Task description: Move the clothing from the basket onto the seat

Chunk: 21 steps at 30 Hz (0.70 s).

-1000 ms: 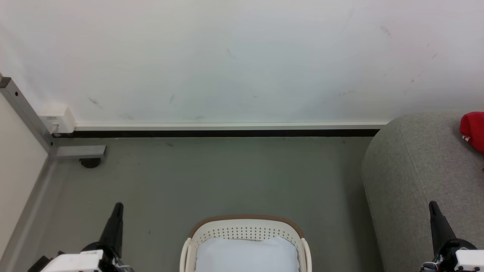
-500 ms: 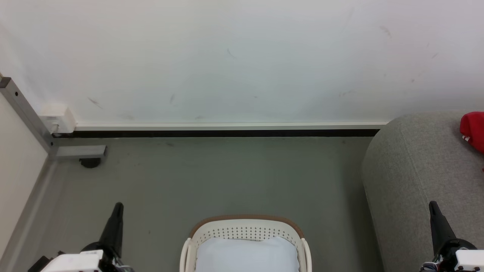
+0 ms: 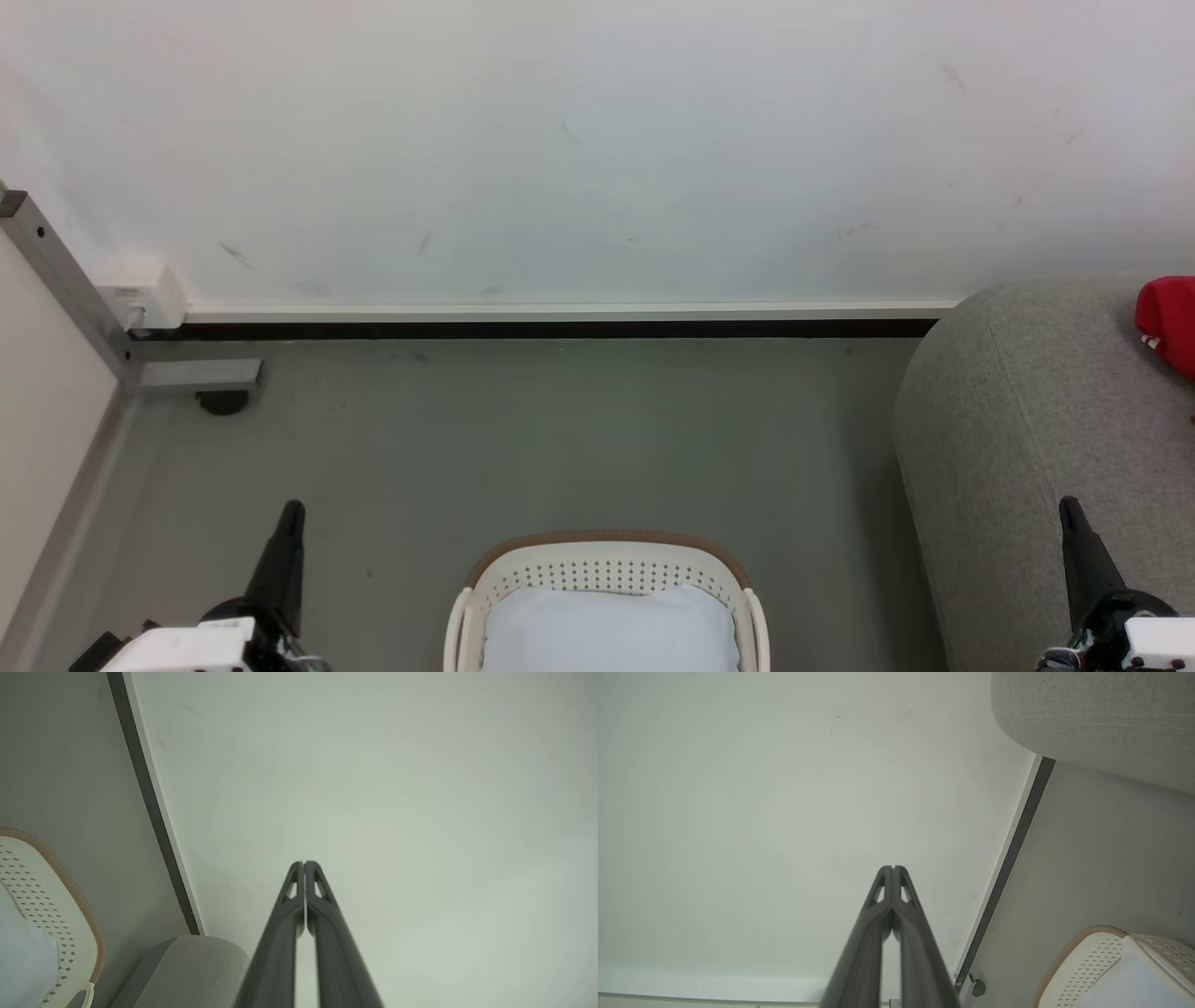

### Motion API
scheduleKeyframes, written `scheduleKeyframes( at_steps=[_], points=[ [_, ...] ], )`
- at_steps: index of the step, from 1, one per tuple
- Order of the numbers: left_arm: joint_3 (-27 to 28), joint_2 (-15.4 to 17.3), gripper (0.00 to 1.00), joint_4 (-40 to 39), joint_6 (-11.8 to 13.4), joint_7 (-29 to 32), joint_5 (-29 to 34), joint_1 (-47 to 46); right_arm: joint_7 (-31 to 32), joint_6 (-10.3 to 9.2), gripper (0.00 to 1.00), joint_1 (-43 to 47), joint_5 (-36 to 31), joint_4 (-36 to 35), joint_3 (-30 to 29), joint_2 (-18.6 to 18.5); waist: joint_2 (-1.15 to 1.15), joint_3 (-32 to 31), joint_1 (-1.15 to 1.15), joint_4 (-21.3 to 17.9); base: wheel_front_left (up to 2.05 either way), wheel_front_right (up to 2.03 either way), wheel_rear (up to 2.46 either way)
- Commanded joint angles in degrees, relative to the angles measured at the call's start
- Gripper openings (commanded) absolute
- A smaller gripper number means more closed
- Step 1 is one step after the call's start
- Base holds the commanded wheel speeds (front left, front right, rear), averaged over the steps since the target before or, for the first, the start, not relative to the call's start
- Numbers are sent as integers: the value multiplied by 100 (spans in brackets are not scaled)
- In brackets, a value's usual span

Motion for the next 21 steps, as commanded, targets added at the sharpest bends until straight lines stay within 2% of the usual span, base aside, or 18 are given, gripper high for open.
scheduleKeyframes(
  at_steps=[1, 21],
  points=[
    [16, 12, 0, 3, -38, 23, -79, -54, 16, -13, 0, -66, 11, -22, -17, -38, 0, 0, 0, 0, 0, 0, 0],
    [16, 12, 0, 2, -39, 22, -79, -54, 15, -14, 0, -66, 10, -22, -16, -38, 0, 0, 0, 0, 0, 0, 0]
  ],
)
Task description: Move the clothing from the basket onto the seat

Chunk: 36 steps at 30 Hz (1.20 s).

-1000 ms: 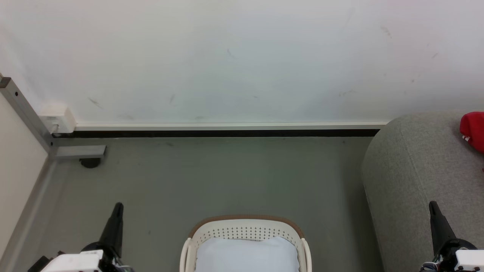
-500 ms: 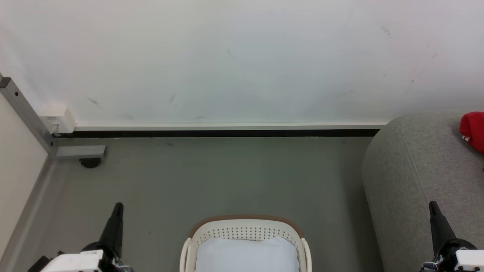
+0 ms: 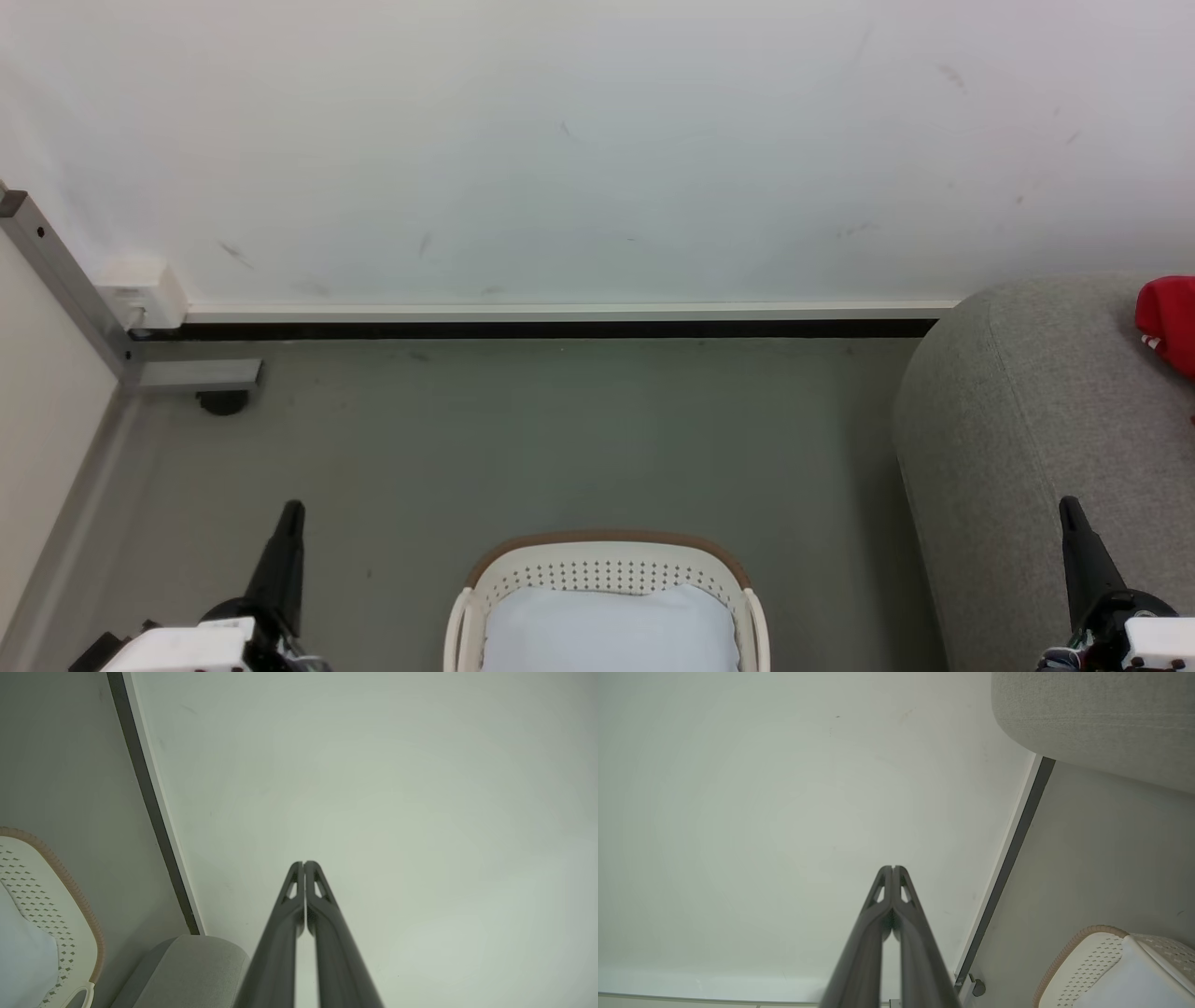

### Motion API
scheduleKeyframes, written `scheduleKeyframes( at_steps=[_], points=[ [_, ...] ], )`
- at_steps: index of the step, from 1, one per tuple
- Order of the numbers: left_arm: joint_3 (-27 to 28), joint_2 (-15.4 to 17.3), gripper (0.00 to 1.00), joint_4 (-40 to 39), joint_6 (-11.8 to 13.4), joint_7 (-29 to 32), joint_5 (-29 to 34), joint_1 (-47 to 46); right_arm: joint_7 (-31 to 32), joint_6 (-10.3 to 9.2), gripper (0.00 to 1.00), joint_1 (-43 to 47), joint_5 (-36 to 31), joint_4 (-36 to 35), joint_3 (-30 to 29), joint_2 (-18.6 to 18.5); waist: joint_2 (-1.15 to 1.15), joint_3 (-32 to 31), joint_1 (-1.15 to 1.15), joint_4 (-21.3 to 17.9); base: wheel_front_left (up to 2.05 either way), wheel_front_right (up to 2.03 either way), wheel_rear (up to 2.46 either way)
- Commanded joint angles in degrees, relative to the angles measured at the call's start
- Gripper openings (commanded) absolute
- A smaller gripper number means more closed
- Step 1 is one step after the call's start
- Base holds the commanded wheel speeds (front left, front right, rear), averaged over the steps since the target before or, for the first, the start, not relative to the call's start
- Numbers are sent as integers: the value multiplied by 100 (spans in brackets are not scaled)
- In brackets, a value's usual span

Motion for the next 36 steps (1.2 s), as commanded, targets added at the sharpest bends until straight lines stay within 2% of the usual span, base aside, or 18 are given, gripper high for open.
scheduleKeyframes(
  at_steps=[1, 36],
  points=[
    [15, 12, 0, 2, -39, 23, -79, -53, 15, -13, 0, -65, 10, -22, -16, -38, 0, 0, 0, 0, 0, 0, 0],
    [15, 12, 0, 1, -39, 23, -80, -53, 15, -13, 0, -65, 11, -22, -17, -38, 0, 0, 0, 0, 0, 0, 0]
  ],
)
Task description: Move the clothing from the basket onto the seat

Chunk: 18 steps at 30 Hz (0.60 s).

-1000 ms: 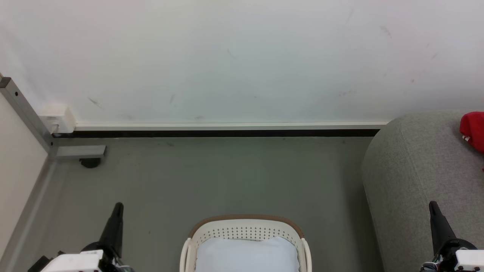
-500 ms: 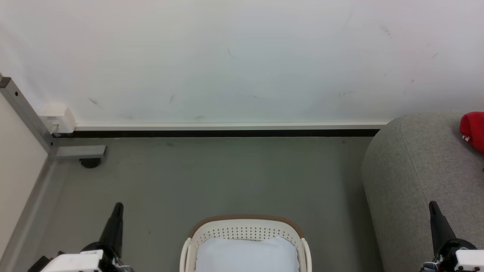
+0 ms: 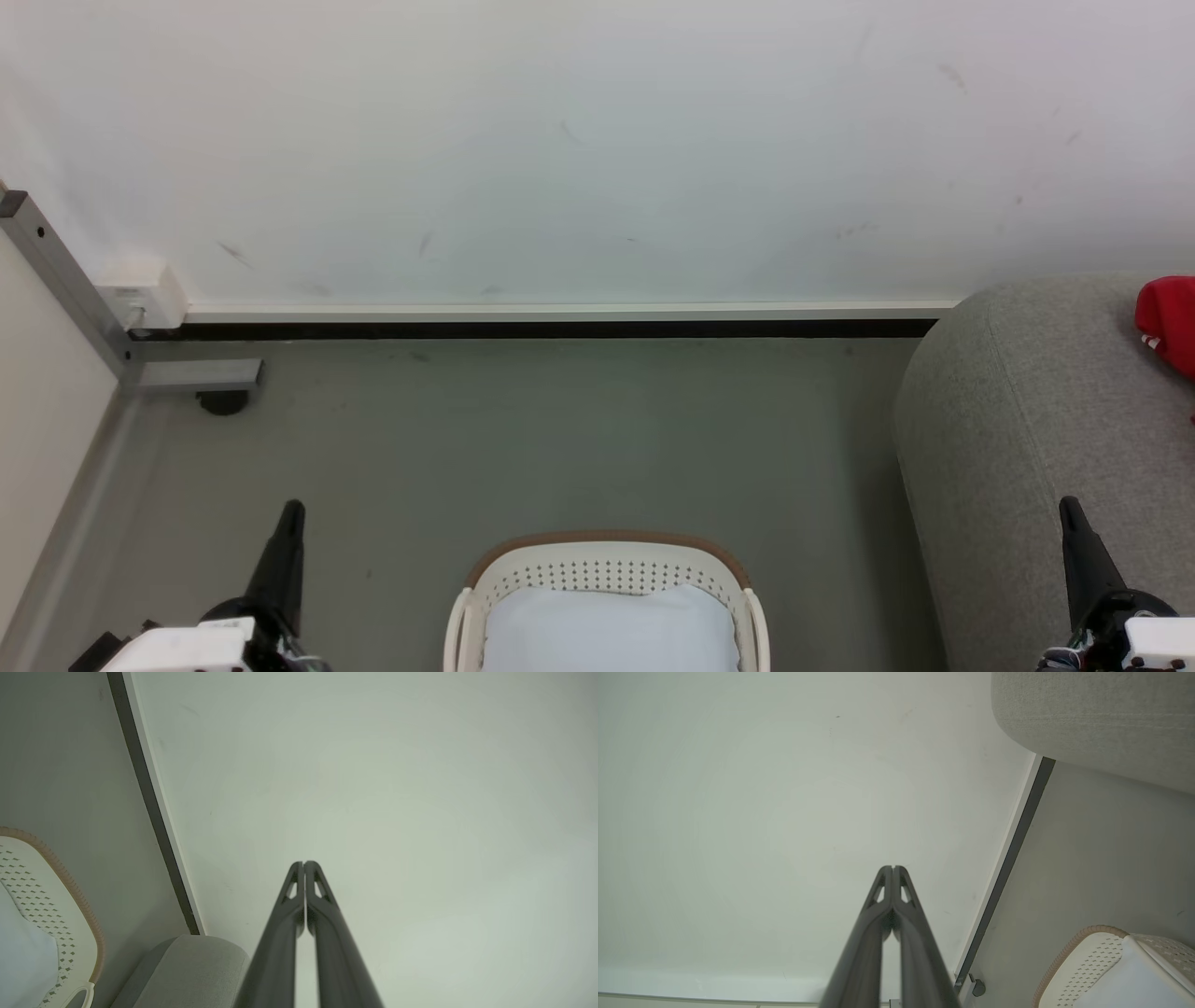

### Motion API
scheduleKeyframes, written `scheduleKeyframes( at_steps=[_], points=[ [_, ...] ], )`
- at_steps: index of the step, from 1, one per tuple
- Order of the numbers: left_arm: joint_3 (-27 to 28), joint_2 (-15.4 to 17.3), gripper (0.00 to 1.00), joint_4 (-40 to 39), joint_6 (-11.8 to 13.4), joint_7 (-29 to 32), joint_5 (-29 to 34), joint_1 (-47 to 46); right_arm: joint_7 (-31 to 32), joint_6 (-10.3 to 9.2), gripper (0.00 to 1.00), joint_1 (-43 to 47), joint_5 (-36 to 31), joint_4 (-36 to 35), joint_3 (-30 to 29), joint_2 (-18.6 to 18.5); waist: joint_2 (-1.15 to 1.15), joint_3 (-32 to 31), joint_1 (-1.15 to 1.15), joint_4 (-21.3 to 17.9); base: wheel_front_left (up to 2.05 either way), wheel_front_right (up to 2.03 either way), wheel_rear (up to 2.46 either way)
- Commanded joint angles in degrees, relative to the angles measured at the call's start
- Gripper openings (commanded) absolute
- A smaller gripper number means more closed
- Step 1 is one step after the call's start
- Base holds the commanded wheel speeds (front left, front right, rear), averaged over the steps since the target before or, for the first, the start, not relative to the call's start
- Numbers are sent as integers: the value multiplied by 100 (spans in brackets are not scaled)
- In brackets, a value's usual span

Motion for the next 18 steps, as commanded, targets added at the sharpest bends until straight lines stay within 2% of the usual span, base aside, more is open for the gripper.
scheduleKeyframes(
  at_steps=[1, 18],
  points=[
    [15, 12, 0, 1, -39, 23, -80, -53, 15, -14, 0, -65, 10, -22, -18, -38, 0, 0, 0, 0, 0, 0, 0],
    [15, 12, 0, 1, -39, 22, -80, -53, 15, -13, 0, -65, 11, -21, -18, -39, 0, 0, 0, 0, 0, 0, 0]
  ],
)
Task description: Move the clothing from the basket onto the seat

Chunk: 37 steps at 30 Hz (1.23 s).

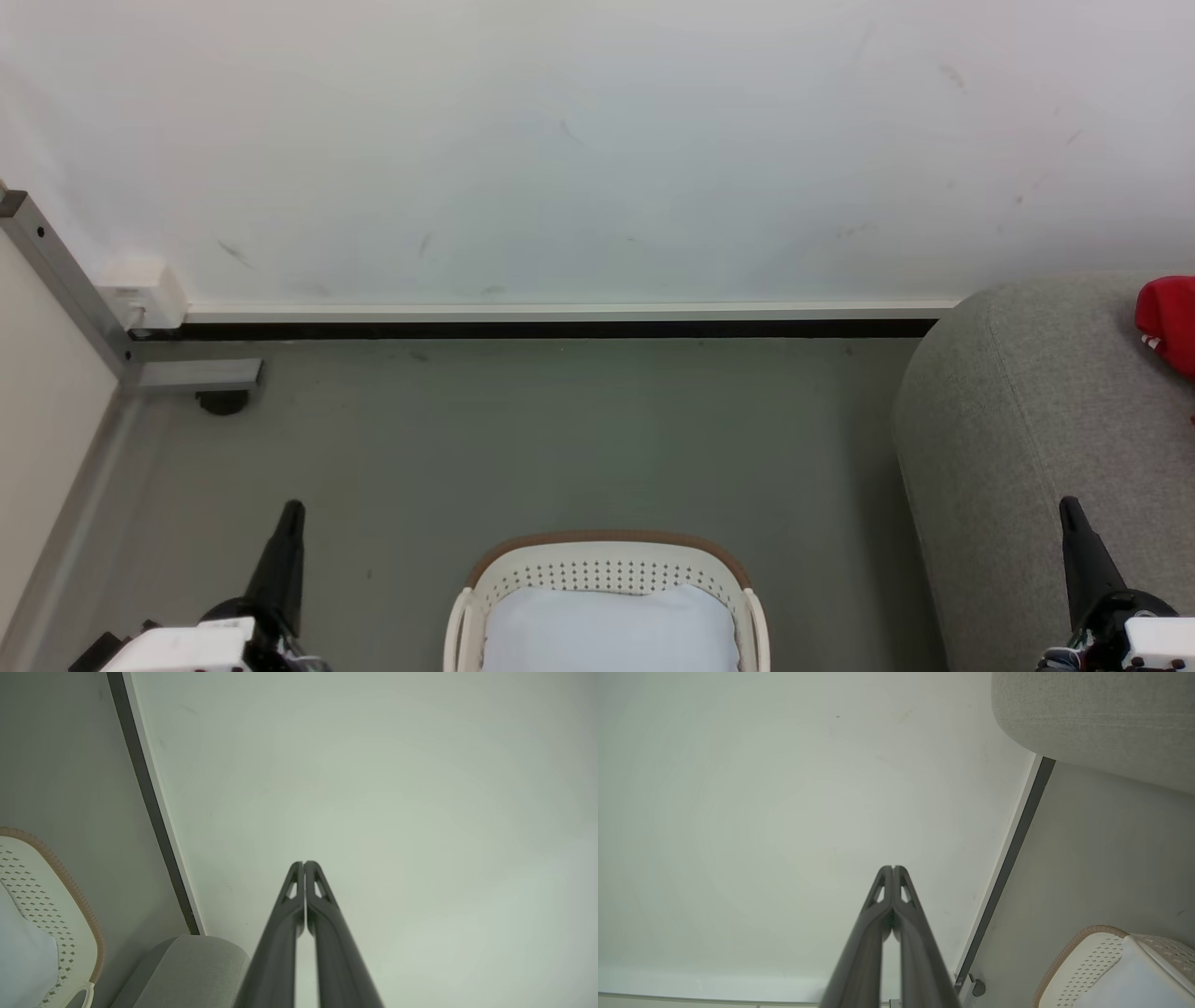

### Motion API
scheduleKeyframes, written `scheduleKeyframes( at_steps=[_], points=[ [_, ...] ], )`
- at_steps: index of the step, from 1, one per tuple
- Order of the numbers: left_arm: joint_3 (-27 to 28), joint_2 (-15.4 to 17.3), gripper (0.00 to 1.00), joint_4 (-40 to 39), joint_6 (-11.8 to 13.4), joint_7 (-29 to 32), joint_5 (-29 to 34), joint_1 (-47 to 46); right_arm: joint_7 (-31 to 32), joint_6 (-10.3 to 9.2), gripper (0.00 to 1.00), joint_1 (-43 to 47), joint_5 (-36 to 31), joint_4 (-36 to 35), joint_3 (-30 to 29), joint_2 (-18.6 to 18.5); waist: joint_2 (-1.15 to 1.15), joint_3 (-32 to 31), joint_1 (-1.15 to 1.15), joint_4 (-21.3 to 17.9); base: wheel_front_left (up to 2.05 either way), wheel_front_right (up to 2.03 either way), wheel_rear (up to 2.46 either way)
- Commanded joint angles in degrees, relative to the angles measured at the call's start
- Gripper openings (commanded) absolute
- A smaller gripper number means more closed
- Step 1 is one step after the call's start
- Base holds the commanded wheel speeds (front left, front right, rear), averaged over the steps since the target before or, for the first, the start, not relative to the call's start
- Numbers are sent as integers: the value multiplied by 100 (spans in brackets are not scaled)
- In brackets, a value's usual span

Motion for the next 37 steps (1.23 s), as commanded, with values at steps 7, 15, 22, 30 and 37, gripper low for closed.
scheduleKeyframes(
  at_steps=[7, 15, 22, 30, 37],
  points=[
    [14, 12, 0, 1, -39, 21, -80, -53, 14, -14, 0, -65, 12, -20, -18, -38, 0, 0, 0, 0, 0, 0, 0],
    [14, 12, 0, 1, -39, 21, -80, -53, 14, -13, 0, -66, 13, -20, -18, -38, 0, 0, 0, 0, 0, 0, 0],
    [14, 12, 0, 1, -39, 21, -80, -53, 14, -13, 0, -66, 13, -20, -18, -38, 0, 0, 0, 0, 0, 0, 0],
    [14, 12, 0, 1, -39, 21, -80, -53, 14, -13, 0, -66, 12, -20, -17, -38, 0, 0, 0, 0, 0, 0, 0],
    [14, 12, 0, 1, -39, 21, -80, -53, 14, -13, 0, -66, 12, -20, -17, -38, 0, 0, 0, 0, 0, 0, 0]
  ],
)
